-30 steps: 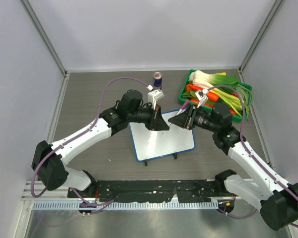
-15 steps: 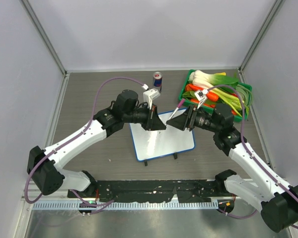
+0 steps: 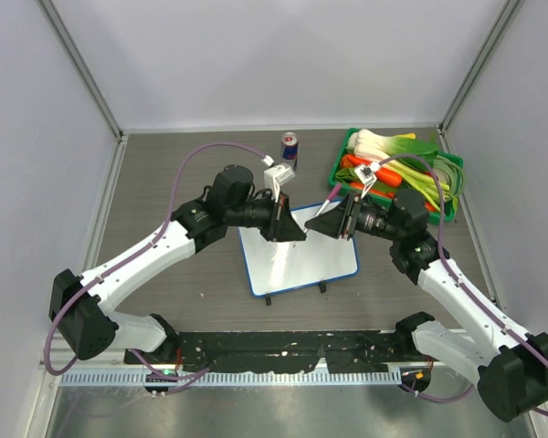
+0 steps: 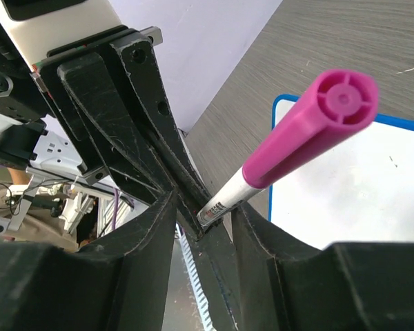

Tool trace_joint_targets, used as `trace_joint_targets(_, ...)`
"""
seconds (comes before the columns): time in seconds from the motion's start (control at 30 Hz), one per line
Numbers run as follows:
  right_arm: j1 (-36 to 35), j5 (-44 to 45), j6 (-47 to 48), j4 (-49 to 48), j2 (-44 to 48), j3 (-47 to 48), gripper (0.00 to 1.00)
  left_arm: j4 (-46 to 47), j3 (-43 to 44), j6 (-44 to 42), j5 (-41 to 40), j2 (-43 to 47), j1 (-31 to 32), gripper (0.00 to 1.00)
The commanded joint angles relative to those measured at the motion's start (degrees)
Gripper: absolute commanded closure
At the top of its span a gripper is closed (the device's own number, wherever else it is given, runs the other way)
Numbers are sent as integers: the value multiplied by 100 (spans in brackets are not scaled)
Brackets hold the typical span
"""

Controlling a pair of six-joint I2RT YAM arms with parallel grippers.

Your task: Write a sentence on the whiteboard

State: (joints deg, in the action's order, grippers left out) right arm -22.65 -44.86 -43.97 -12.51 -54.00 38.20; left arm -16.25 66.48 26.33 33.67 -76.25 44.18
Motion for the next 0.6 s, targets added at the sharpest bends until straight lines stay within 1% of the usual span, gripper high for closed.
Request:
trace_joint_targets(0.0, -2, -268, 11, -331, -6, -40, 58, 157, 14, -31, 149, 154, 38, 100)
trace_joint_targets(0.2, -11, -383, 72, -269, -5, -75, 59, 175, 23, -31, 184, 119, 55, 100)
trace_joint_targets(0.3, -11, -374, 90, -243, -32, -84, 67, 219, 14, -22, 201, 93, 82, 100)
trace_joint_targets(0.47, -11, -339, 72, -252, -102, -84, 70, 219, 32, -31, 245, 66, 99, 100)
trace_joint_targets(0.57, -11, -321, 55, -269, -137, -93, 77, 219, 32, -31, 254, 31, 117, 100)
